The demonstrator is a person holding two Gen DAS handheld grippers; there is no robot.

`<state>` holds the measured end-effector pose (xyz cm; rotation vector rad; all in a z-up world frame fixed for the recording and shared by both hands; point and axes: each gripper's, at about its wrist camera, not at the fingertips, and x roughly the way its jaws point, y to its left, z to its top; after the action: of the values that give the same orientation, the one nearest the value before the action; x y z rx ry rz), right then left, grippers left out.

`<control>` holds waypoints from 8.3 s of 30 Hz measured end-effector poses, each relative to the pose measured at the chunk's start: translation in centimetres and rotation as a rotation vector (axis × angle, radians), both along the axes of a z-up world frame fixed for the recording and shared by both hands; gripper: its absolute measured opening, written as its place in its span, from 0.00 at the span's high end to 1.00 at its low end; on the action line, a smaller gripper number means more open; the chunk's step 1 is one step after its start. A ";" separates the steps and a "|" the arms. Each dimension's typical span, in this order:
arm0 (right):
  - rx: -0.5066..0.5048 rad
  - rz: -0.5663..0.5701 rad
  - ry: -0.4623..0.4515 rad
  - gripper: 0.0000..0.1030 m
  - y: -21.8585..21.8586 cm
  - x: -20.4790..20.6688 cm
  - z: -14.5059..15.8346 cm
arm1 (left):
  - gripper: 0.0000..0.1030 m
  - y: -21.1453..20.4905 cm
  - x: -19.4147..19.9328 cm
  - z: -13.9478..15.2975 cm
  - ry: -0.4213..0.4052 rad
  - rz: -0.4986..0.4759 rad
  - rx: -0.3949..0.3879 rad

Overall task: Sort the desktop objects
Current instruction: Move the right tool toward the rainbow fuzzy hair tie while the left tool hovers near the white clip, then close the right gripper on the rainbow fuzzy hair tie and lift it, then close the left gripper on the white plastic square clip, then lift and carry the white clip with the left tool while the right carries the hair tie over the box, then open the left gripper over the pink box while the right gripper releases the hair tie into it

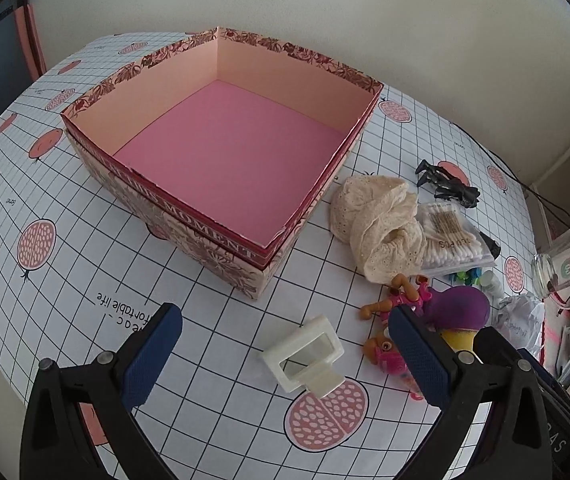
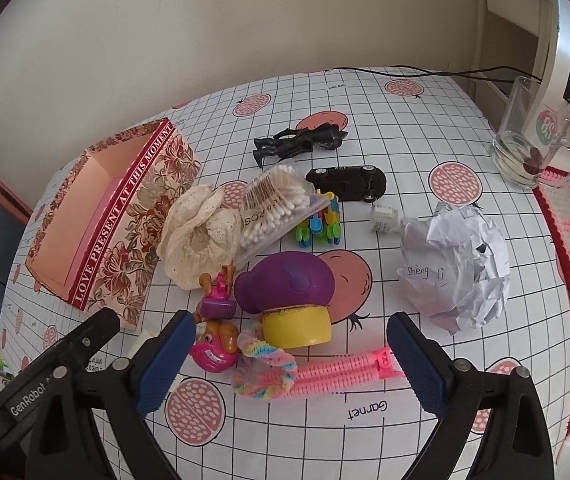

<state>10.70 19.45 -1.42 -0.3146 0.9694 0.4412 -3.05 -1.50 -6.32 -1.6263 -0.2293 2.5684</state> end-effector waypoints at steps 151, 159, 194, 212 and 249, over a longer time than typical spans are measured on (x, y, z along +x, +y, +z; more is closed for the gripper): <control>0.338 -0.164 -0.431 0.91 6.0 -2.9 17.6 | 0.43 1.2 -2.7 16.0 0.380 -0.065 0.250; 0.362 -0.166 -0.377 0.91 7.9 -0.2 16.0 | 0.43 -1.2 -5.6 15.2 0.356 0.016 0.272; 0.227 -0.100 -0.203 0.91 16.9 2.9 5.3 | 0.43 -11.9 -10.5 9.7 0.268 0.312 0.345; 0.174 -0.102 -0.164 0.91 18.8 3.0 2.3 | 0.43 -13.7 -11.3 6.7 0.203 0.374 0.339; 0.054 -0.262 -0.039 0.88 18.1 5.4 -2.7 | 0.43 -10.4 -13.3 0.9 0.013 0.328 0.259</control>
<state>16.14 37.50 -4.12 -0.1439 0.9440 0.2209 -16.39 -11.86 -5.47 -1.5870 -0.8543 2.6284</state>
